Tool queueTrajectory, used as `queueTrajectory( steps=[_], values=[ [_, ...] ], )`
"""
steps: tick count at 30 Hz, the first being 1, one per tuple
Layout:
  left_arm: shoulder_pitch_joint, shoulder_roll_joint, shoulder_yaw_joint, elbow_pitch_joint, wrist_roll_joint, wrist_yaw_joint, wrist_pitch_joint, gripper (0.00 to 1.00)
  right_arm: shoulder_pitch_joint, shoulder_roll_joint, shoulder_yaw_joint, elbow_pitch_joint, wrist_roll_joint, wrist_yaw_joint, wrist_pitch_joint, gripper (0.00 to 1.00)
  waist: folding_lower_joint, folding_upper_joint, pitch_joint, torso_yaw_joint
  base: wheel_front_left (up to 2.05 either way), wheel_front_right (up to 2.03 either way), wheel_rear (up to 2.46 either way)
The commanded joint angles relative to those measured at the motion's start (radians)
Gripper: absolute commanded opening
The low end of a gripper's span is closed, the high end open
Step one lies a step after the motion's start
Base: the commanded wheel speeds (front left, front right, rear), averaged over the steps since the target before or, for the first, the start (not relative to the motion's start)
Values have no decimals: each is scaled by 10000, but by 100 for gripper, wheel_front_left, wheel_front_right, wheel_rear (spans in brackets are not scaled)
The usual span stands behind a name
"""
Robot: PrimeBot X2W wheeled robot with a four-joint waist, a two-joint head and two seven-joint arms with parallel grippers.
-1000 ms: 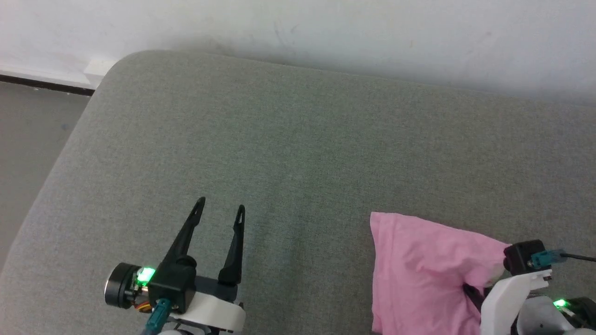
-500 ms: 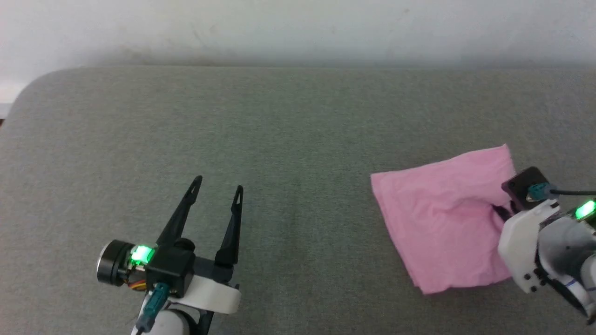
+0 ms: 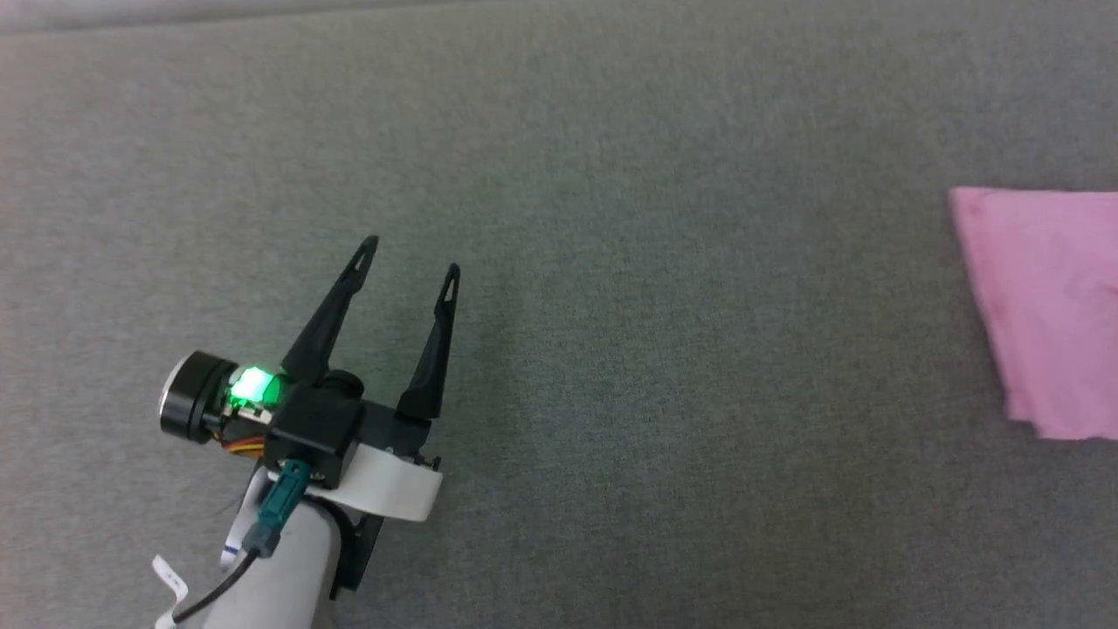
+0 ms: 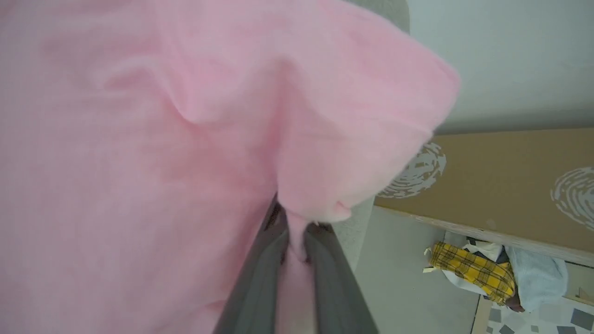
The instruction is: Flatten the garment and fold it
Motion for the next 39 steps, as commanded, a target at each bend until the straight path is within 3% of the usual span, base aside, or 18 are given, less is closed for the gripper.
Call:
queueTrajectory(
  steps=[1,7,14,15,22,29,33,39],
  values=[
    [-170,41,-34,-11,58,-49,-47,100,-143,-110,58,164,52,-23,-116,0,-2,-2,894,-353,0,0,0],
    [-490,268,-37,-135,94,0,-47,100,-822,-888,-355,2257,-37,-23,-1290,0,-2,-2,1581,19,0,0,0],
    [-672,350,-79,-156,21,123,-47,100,-1564,-652,-840,4191,-292,-23,-2097,0,-2,-2,1842,326,0,0,0],
    [-682,339,-89,-145,5,151,-47,100,-1656,-622,-918,4393,-362,-23,-2202,100,-2,-2,1833,360,0,0,0],
    [-556,240,-176,5,-147,322,-47,100,-2254,-422,-1089,5175,-992,-23,-2654,100,-2,-2,1196,385,0,0,0],
    [-53,65,-111,137,-426,484,-47,100,-3283,9,-1153,4350,-994,-23,-3183,100,-2,-2,-321,318,0,0,0],
    [329,-131,104,175,-707,611,-47,100,-3619,661,-1361,3372,-980,-23,-3652,100,-2,-2,-1185,401,0,0,0],
    [984,-417,799,117,-1055,933,-47,100,-3145,2159,-1956,1541,-838,-23,-4435,100,-2,-2,-2157,609,0,0,0]
  ],
)
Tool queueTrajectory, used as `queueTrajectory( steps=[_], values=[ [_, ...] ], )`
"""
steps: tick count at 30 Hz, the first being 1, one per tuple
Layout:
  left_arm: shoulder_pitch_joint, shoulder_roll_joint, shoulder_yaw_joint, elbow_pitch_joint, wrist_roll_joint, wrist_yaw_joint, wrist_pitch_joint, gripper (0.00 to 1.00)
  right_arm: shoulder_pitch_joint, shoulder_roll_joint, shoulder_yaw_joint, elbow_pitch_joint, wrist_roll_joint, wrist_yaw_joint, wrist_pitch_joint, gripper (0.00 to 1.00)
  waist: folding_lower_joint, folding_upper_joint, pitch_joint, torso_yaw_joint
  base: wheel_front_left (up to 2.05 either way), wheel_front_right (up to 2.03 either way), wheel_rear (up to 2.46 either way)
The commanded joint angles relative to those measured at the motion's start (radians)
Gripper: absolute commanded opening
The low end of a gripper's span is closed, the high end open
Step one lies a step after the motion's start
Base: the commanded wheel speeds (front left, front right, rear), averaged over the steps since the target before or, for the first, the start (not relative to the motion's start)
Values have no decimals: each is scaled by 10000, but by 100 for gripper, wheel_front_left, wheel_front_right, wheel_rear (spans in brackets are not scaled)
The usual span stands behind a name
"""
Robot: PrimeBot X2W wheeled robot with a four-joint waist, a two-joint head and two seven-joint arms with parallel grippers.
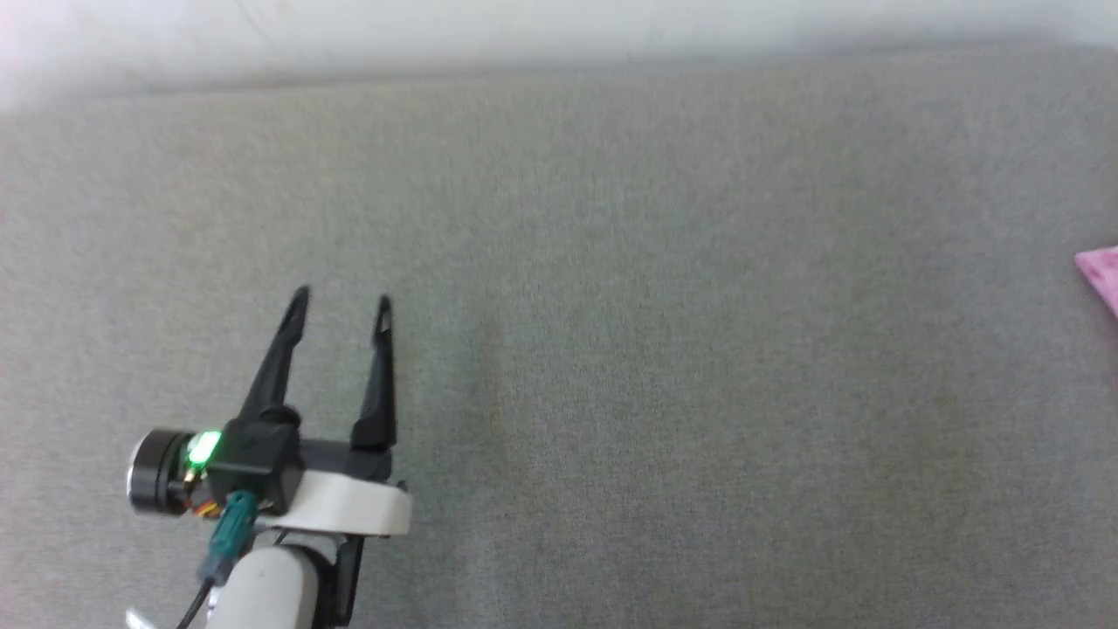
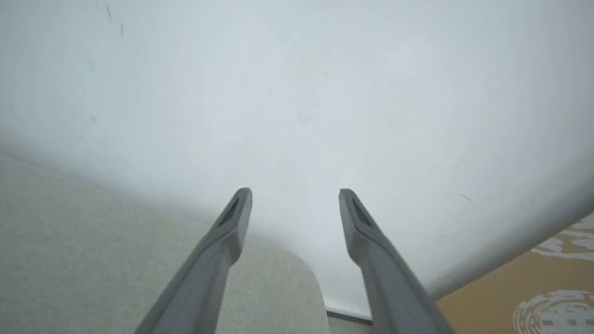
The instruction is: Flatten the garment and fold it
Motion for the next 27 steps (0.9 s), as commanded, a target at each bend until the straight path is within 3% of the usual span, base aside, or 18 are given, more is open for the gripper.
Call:
queueTrajectory(
  steps=[1,8,12,16,21,27],
  values=[
    [192,-51,140,-45,-103,62,-47,100,319,323,-188,-289,80,-23,-139,100,2,-1,-991,191,0,0,0],
    [800,-111,382,-221,122,192,-47,100,2588,3033,-2062,-2346,-56,-23,-780,100,2,-1,-1476,491,0,0,0],
    [1096,-253,347,-256,215,278,-47,100,4153,4375,-2430,-3483,-437,-23,-1015,100,2,-1,-1649,733,0,0,0],
    [1349,-291,203,-196,295,197,-47,100,5525,5302,-2444,-4186,-967,-23,-1211,100,2,-1,-1784,964,0,0,0],
    [1593,-436,174,-116,214,204,-47,100,6699,5975,-2398,-4671,-1080,-23,-1420,100,2,-1,-1927,1117,0,0,0],
    [1753,-469,166,117,127,84,-47,100,7250,6097,-2156,-4557,-1162,-23,-1566,100,2,-1,-2022,1217,0,0,0]
  ],
)
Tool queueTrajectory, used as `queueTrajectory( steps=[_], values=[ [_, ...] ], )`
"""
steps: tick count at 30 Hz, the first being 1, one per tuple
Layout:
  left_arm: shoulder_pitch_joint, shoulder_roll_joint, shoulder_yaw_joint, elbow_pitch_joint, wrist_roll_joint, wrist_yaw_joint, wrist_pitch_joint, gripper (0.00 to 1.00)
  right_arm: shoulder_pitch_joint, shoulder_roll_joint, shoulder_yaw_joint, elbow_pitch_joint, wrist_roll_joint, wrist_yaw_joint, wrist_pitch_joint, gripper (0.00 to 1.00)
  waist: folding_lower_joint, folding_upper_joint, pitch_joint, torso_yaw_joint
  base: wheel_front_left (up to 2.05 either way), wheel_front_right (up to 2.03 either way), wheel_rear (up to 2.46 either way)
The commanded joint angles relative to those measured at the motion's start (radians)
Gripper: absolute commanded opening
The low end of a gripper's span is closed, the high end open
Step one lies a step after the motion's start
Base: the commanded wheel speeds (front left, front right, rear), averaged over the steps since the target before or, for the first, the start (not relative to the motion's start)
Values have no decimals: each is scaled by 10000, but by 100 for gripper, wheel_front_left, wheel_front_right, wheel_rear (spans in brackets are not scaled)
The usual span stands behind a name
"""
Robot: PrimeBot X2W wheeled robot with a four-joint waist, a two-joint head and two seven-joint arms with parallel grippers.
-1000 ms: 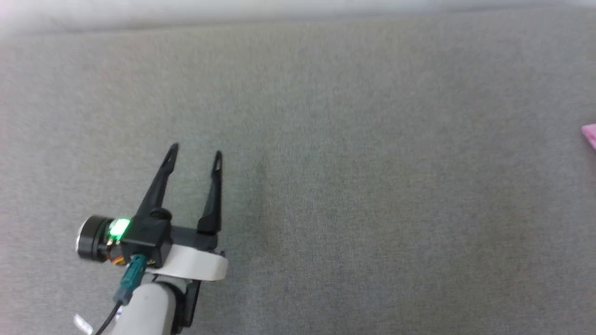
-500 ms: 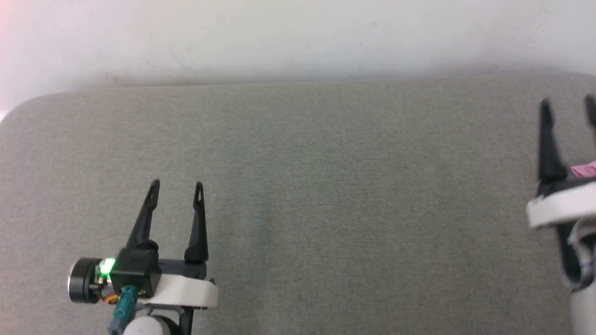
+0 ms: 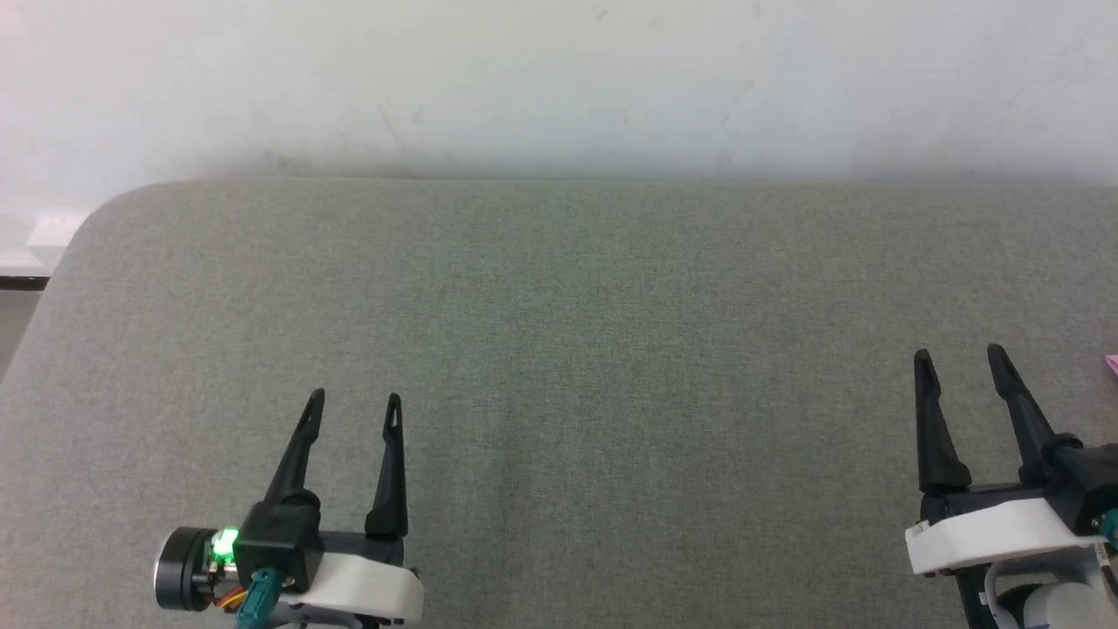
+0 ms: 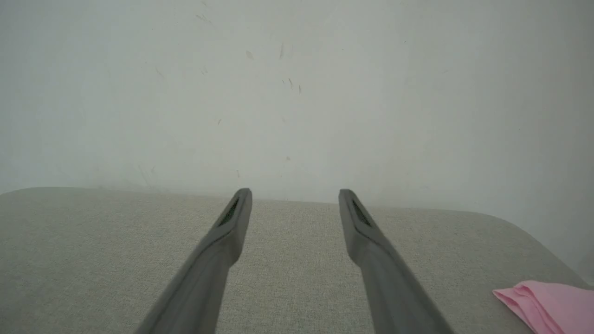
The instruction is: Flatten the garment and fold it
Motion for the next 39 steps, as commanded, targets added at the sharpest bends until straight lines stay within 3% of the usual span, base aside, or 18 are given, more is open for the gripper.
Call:
queueTrajectory(
  steps=[1,11,12,39],
  values=[
    [62,-20,4,13,-30,-73,-47,100,112,42,23,9,-52,-21,-94,100,0,0,-37,47,0,0,0],
    [59,-28,15,145,-24,-157,-47,100,341,58,-7,127,394,-21,-173,100,0,0,-92,128,0,0,0],
    [14,-2,16,119,-2,-127,1,0,308,21,-11,130,387,0,-90,0,0,0,-93,130,0,0,0],
    [-59,-135,255,142,109,-275,458,0,271,18,182,33,206,-4,383,0,1,0,-206,122,0,0,0]
  ],
)
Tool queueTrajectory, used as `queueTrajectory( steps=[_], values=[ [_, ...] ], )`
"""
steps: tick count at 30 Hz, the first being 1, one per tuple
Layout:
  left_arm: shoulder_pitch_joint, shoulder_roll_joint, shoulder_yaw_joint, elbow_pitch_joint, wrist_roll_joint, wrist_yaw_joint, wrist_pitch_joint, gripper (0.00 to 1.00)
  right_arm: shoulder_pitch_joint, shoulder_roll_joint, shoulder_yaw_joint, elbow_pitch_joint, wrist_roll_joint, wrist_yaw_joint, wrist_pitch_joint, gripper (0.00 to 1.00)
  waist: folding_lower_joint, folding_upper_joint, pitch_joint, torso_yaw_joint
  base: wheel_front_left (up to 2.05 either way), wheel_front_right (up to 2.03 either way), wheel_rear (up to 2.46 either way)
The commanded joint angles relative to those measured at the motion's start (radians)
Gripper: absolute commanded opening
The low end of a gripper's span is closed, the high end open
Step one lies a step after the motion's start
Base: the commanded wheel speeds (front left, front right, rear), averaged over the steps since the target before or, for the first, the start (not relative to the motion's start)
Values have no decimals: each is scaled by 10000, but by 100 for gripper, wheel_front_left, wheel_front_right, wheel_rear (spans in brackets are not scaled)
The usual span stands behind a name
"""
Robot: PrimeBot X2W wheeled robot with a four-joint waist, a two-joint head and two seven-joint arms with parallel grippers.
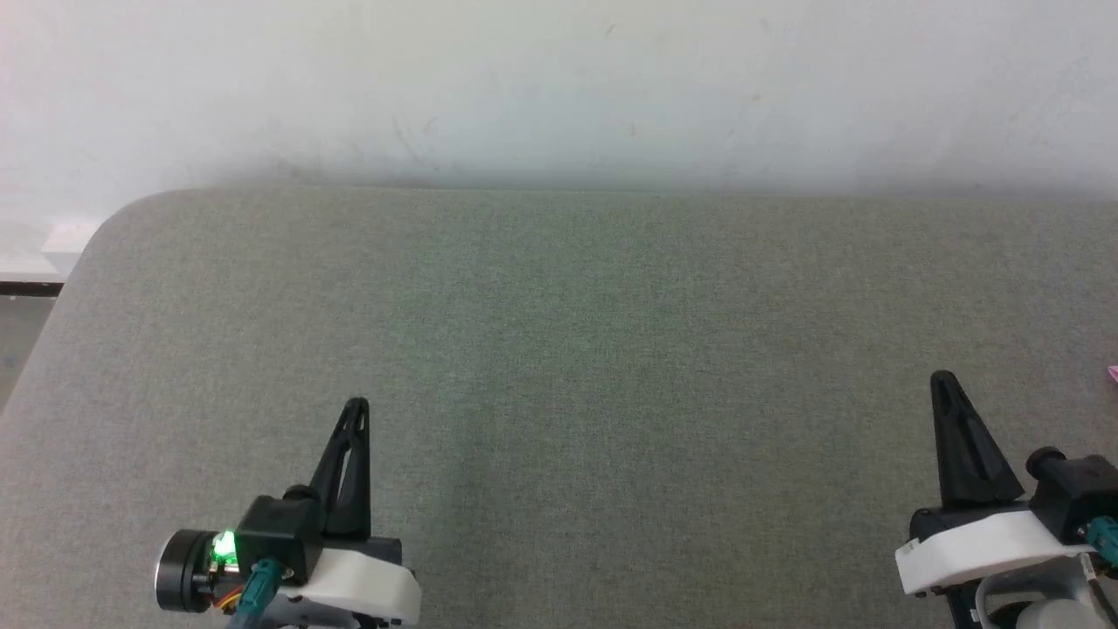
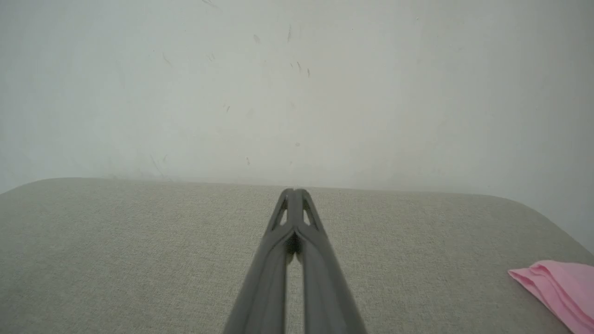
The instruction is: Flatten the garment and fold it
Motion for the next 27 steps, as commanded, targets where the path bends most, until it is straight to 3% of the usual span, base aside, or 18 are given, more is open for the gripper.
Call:
queueTrajectory(
  steps=[1,27],
  values=[
    [-72,-53,86,25,84,-36,47,0,-37,9,24,-44,-96,-4,75,0,0,0,-5,0,0,0,0],
    [-158,-217,374,55,214,-208,579,0,-80,20,260,-160,-316,-8,589,0,0,0,-139,-10,0,0,0]
  ],
)
